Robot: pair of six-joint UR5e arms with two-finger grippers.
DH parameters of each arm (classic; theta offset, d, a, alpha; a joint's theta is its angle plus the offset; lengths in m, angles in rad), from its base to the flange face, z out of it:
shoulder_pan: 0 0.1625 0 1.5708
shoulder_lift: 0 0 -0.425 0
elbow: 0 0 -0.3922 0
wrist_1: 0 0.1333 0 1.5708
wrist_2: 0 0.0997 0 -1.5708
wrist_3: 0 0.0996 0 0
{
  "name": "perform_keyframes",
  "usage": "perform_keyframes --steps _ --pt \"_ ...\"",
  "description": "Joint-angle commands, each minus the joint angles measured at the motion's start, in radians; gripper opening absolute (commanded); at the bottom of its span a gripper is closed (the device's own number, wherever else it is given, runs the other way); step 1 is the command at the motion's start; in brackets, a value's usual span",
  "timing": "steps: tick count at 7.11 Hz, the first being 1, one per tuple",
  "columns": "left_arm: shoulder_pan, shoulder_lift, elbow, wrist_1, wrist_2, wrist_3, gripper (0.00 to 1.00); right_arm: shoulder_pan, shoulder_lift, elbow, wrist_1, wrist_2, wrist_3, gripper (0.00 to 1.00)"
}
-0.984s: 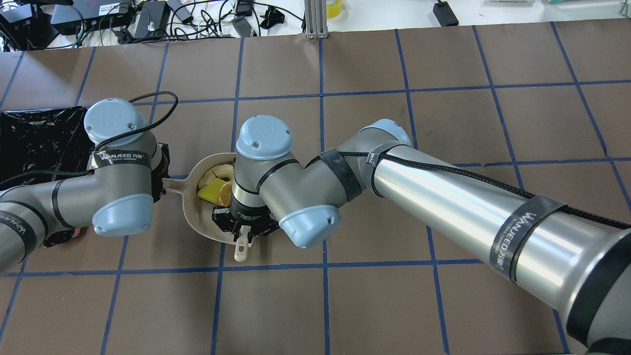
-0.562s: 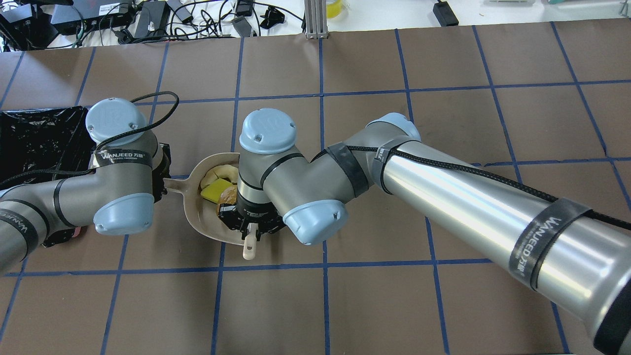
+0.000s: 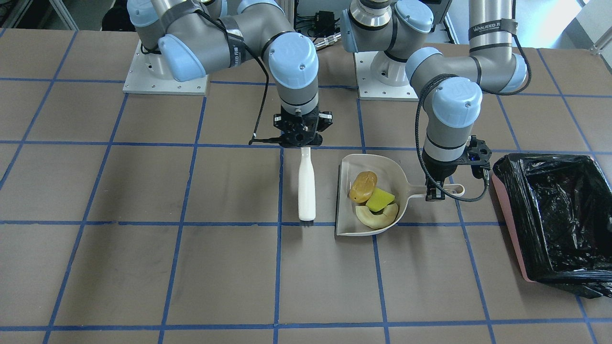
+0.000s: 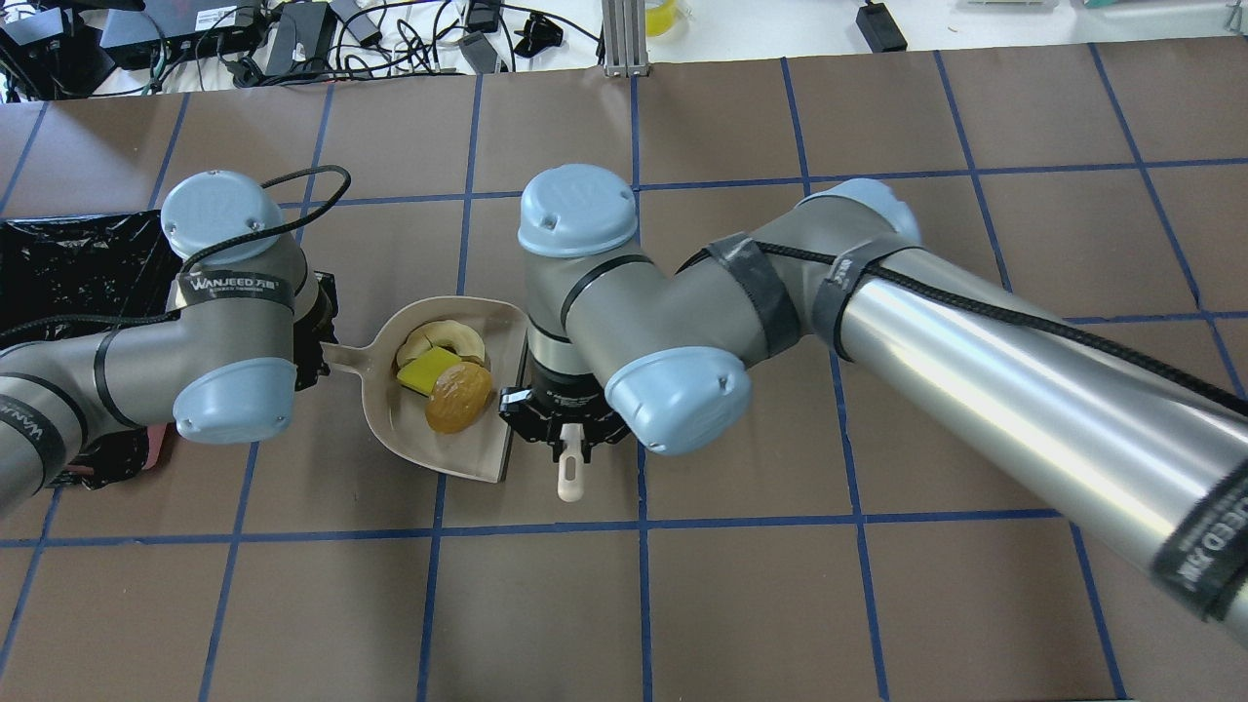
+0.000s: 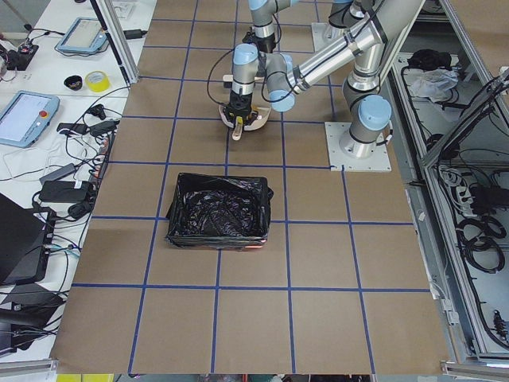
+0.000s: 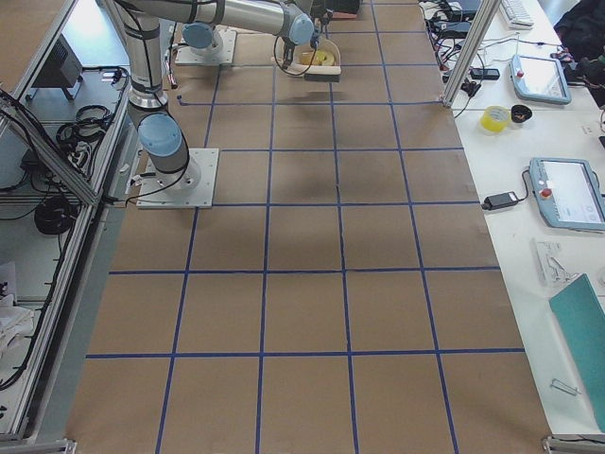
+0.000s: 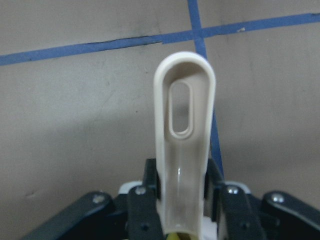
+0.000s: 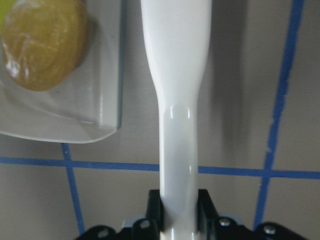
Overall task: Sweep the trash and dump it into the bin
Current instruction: 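Lift the dustpan over the bin with the left gripper while the right withdraws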
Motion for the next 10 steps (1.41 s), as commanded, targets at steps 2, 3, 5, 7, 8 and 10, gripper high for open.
perform_keyframes --steps 2,3,5,7,8,10 --pt "0.021 -0.002 0.341 -0.424 -0.082 0.006 0.00 -0.291 -0.179 0.000 0.247 -0.105 -0.232 0.00" --pt "0.049 -0.005 0.375 -0.435 -0.084 0.014 0.00 -0.368 -0.199 -0.006 0.261 -0.197 -0.292 0.00" --pt "0.219 -0.002 0.392 -0.434 -0.090 0.185 0.00 -0.553 -0.189 -0.062 0.309 -0.308 -0.447 0.00" --pt "0.377 -0.034 0.495 -0.423 -0.105 0.360 0.00 -0.771 -0.117 -0.067 0.259 -0.325 -0.770 0.00" --pt "0.430 -0.060 0.553 -0.434 -0.101 0.408 0.00 -0.840 -0.051 -0.061 0.149 -0.325 -0.884 0.00" --pt "0.564 -0.114 0.612 -0.428 -0.109 0.542 0.00 -0.869 0.102 -0.069 -0.069 -0.330 -0.905 0.00"
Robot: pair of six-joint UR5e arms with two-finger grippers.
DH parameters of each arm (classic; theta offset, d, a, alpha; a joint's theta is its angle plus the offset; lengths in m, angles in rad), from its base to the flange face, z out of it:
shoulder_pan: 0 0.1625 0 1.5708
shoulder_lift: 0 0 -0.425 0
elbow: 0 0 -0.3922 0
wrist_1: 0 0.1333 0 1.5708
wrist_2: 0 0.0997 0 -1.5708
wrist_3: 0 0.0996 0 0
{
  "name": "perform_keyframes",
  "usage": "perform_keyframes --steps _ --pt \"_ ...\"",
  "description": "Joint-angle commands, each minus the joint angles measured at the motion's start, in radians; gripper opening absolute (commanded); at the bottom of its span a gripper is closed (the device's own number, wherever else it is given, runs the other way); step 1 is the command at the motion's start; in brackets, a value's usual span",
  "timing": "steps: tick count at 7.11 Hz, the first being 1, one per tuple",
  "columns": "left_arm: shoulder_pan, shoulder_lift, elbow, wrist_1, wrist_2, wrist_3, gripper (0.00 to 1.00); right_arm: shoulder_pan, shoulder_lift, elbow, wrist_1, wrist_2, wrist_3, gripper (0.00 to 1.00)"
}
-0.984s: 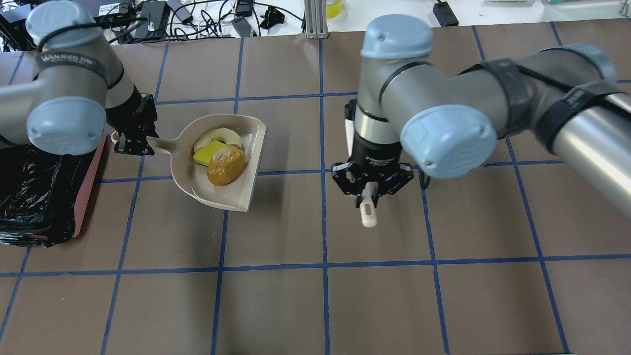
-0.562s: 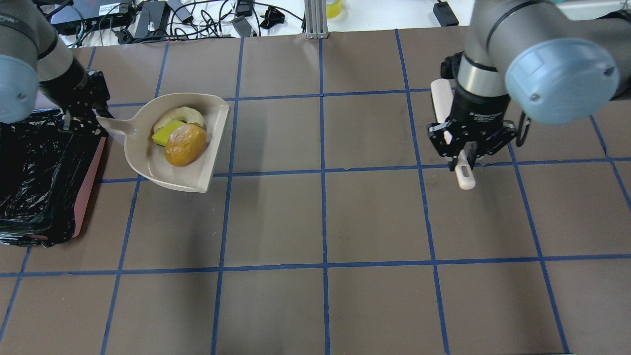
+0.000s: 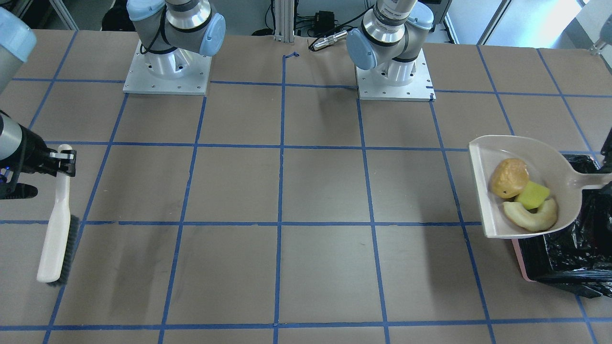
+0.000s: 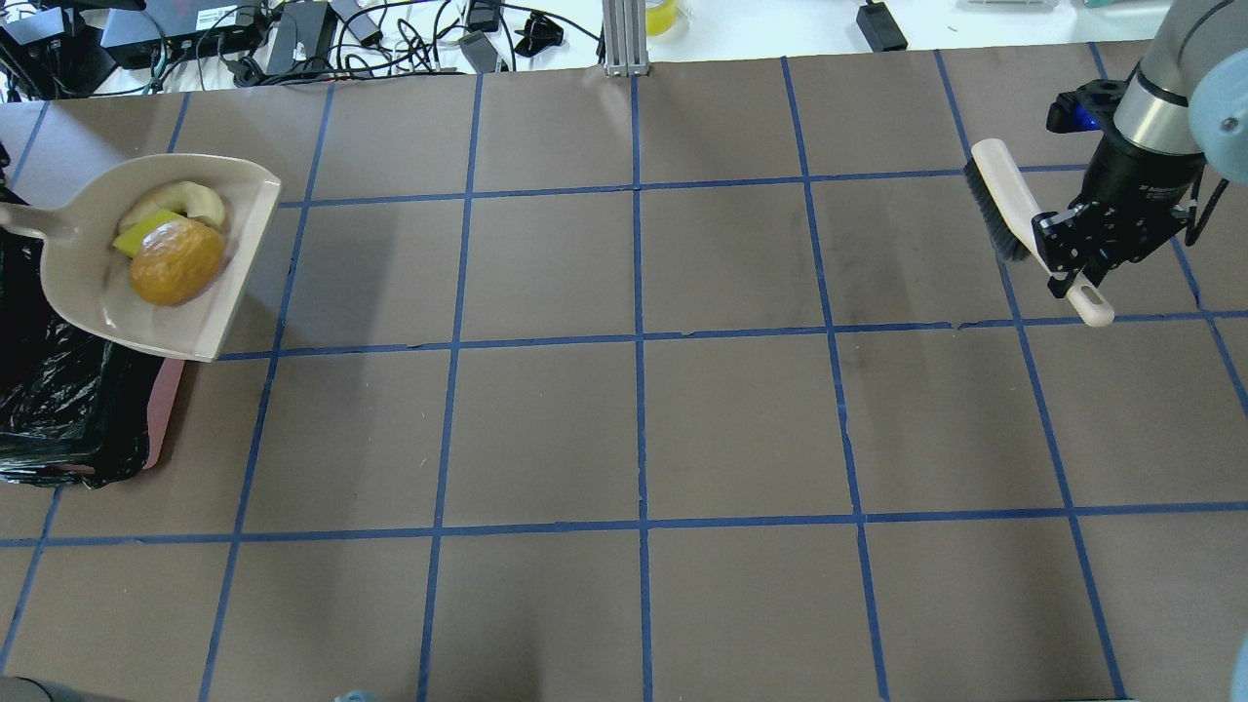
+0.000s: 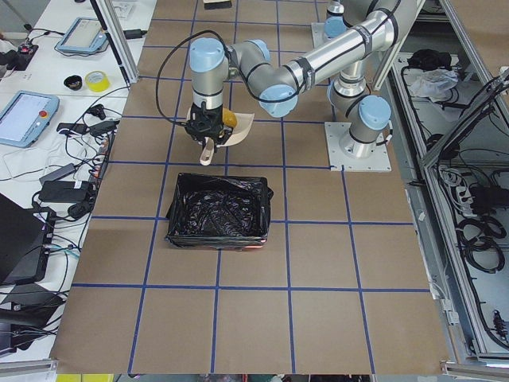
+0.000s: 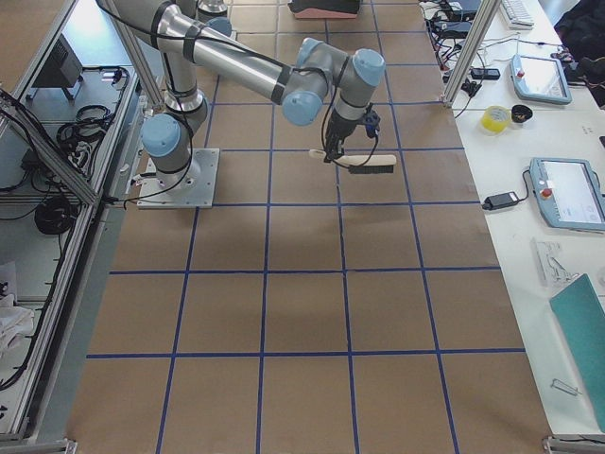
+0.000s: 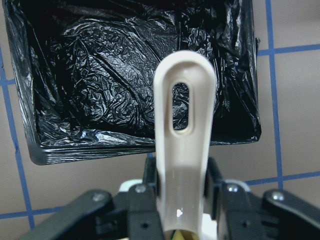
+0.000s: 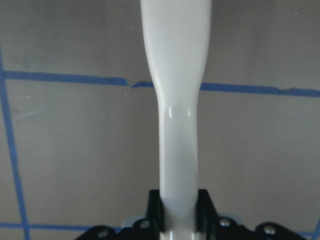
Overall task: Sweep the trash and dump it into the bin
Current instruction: 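Lift the dustpan over the bin with the left gripper while the right withdraws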
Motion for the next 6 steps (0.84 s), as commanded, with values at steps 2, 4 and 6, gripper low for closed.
perform_keyframes --steps 2,4,6 --pt "0.177 -0.112 0.139 0.009 -0.020 0.203 0.00 -0.025 0.129 0.006 -0.173 -0.005 0.030 0.00" --pt "0.206 -0.219 0.241 0.038 -0.020 0.231 0.00 -0.021 0.111 0.011 -0.156 0.010 0.108 0.00" --pt "0.215 -0.290 0.267 0.188 -0.020 0.259 0.00 -0.016 0.111 0.038 -0.171 0.012 0.078 0.00"
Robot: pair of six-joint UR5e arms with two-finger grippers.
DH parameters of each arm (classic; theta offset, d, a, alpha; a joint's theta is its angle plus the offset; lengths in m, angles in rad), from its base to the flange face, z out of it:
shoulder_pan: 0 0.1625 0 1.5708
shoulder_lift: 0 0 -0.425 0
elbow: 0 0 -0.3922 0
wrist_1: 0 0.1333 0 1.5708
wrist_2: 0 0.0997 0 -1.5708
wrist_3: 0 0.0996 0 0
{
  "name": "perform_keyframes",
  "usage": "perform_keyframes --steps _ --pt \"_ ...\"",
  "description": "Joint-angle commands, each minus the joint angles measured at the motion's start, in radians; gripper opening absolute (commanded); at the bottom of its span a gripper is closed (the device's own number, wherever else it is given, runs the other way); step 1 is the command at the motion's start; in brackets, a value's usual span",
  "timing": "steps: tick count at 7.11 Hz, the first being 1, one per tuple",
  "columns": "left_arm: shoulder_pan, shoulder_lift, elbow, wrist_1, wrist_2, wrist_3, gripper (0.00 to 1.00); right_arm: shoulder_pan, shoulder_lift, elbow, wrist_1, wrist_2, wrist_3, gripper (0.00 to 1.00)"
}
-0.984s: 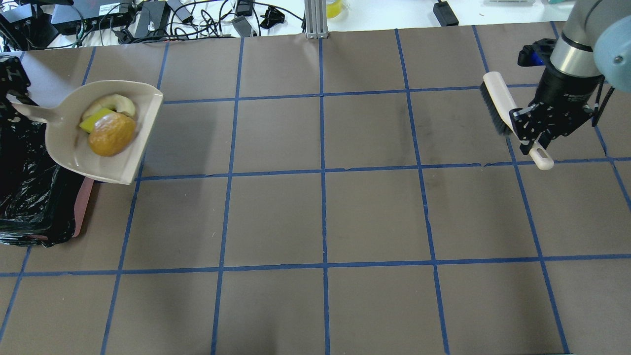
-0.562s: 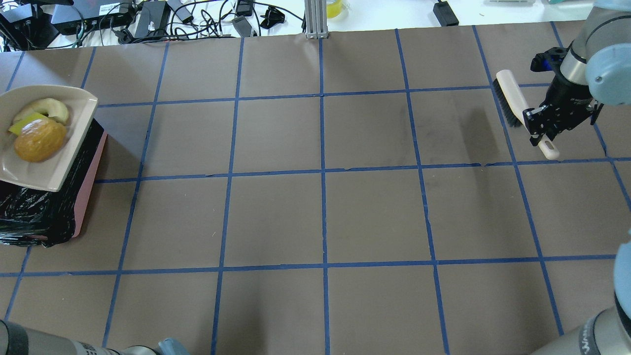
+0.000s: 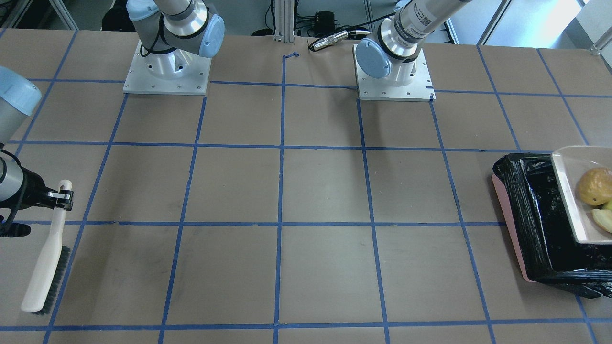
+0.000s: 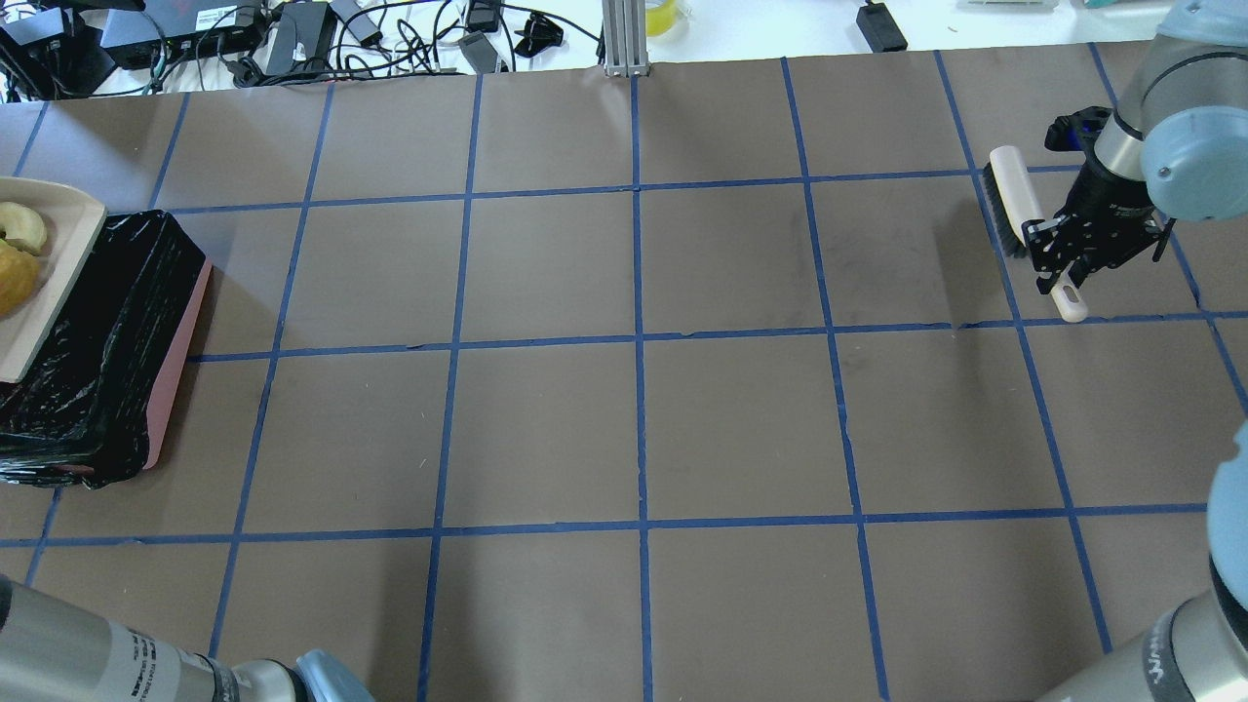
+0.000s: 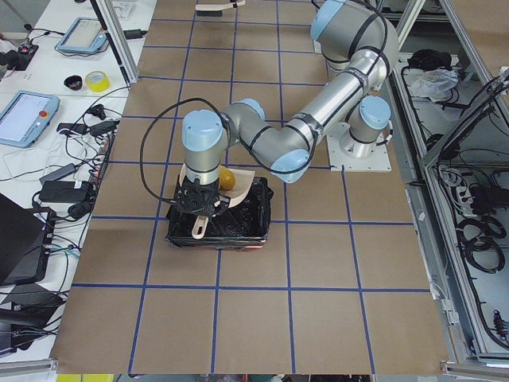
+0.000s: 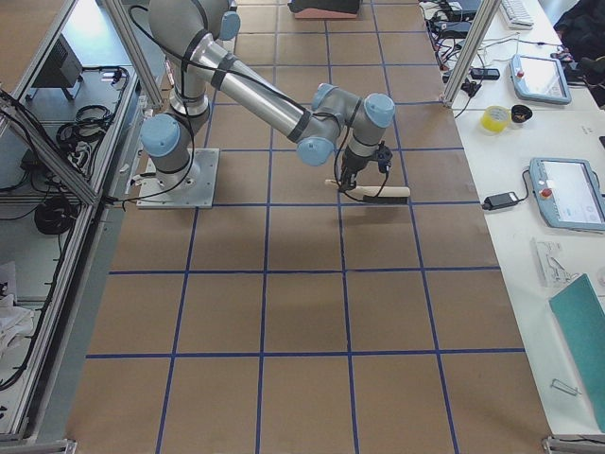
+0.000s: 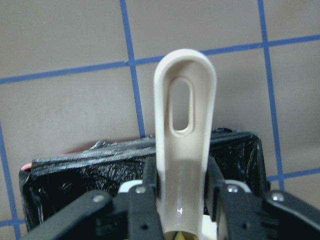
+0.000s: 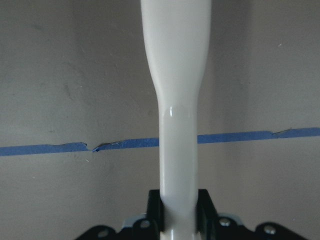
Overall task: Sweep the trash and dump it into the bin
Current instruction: 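Tip the dustpan into the bin with the left gripper while the right releases the brush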
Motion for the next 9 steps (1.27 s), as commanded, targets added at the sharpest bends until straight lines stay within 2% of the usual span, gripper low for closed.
perform_keyframes --steps 1,5,7,8,9 --pt "0.006 -0.070 0.001 0.184 -0.003 0.059 0.00 0.003 -0.001 0.017 -0.011 0.007 -0.027 0.00" --pt "0.006 -0.029 -0.138 0.617 -0.195 0.388 0.00 0.003 0.028 0.017 -0.031 0.007 -0.069 0.00" --pt "0.003 0.026 -0.145 0.628 -0.282 0.465 0.00 0.003 0.031 0.019 -0.034 0.007 -0.063 0.00" --pt "-0.003 0.058 -0.146 0.628 -0.289 0.467 0.00 0.003 0.048 0.019 -0.035 0.009 -0.063 0.42" --pt "-0.008 0.090 -0.154 0.628 -0.292 0.488 0.00 0.003 0.053 0.019 -0.061 0.009 -0.064 0.66"
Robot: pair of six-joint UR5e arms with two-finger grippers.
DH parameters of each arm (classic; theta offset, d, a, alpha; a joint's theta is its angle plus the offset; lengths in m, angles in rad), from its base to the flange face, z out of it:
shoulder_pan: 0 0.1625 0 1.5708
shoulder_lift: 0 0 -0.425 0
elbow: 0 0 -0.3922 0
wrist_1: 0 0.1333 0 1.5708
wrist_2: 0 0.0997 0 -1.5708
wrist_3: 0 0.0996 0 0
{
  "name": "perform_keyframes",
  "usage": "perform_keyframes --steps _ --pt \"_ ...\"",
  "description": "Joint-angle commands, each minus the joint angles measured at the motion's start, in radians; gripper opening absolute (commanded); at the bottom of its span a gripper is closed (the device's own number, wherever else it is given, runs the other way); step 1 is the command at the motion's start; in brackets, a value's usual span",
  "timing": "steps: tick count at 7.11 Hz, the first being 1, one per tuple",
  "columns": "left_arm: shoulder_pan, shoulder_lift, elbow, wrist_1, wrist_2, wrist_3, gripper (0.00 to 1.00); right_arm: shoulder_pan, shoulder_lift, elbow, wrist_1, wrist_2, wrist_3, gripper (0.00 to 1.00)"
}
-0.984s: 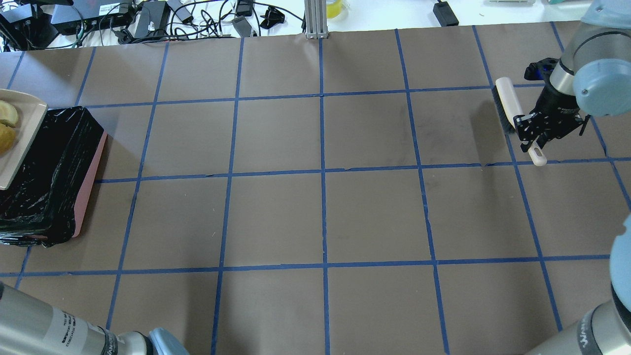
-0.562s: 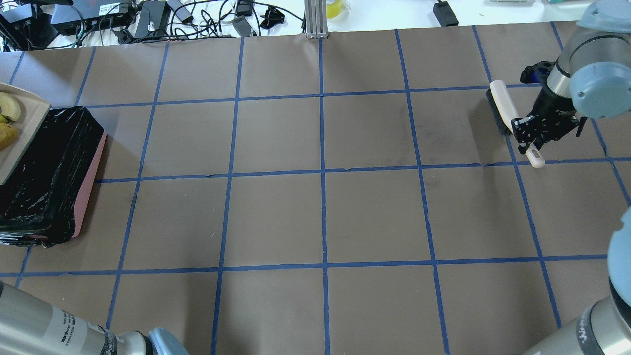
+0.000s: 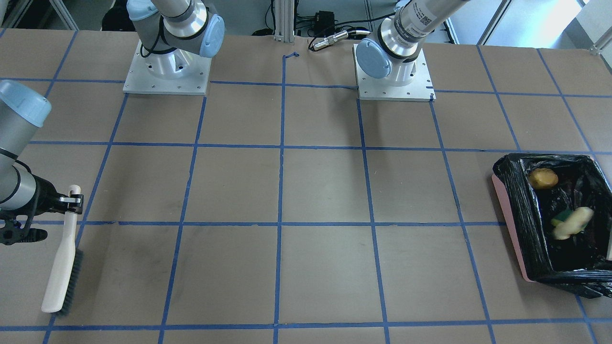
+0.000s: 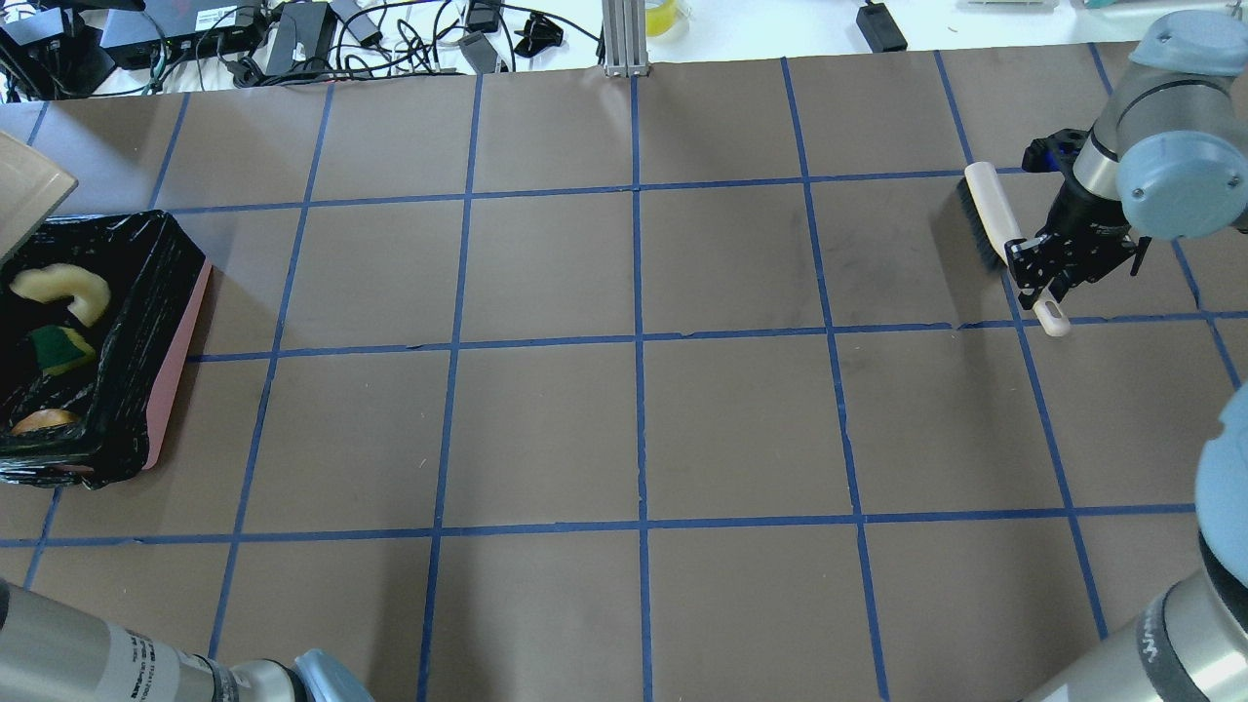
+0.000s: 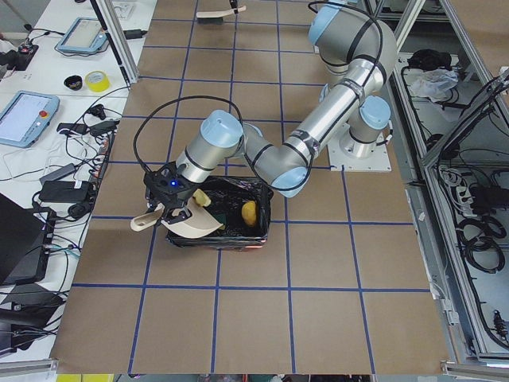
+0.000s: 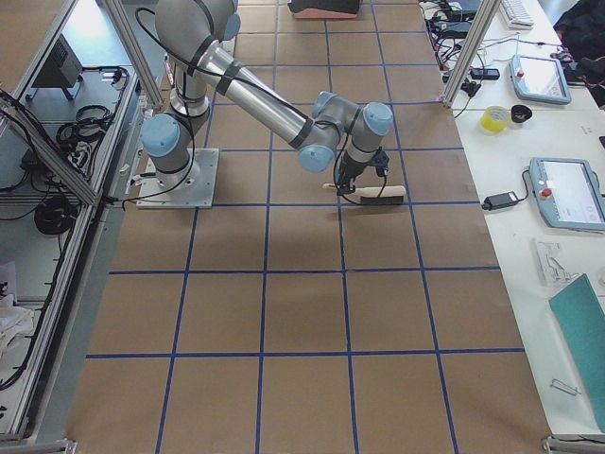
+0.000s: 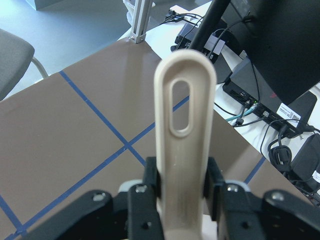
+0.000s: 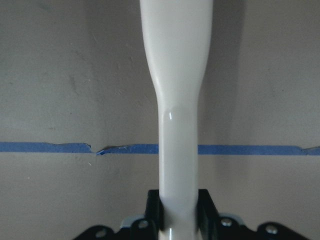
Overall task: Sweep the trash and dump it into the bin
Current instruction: 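Tip the dustpan into the bin with the left gripper while the right releases the brush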
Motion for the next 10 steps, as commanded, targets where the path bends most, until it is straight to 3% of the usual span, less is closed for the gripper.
perform_keyframes --steps 1,2,4,6,8,10 --pt "-0.010 0.072 -0.028 0.004 -0.012 0.062 0.00 0.000 0.009 0.000 -0.023 0.000 0.004 0.73" --pt "-0.010 0.103 -0.039 0.004 -0.016 0.077 0.00 0.000 0.005 -0.001 -0.022 0.000 0.009 0.77" --pt "-0.044 0.124 -0.053 0.205 -0.033 0.223 0.00 0.000 -0.104 -0.018 -0.012 0.000 0.004 1.00" --pt "-0.085 0.136 -0.129 0.383 -0.033 0.356 0.00 0.000 -0.281 -0.032 0.081 -0.003 -0.001 1.00" --pt "-0.170 0.189 -0.158 0.398 0.032 0.424 0.00 0.000 -0.443 -0.110 0.259 -0.006 0.002 1.00" --pt "-0.175 0.193 -0.160 0.395 0.057 0.426 0.00 0.003 -0.443 -0.269 0.302 0.026 0.027 1.00"
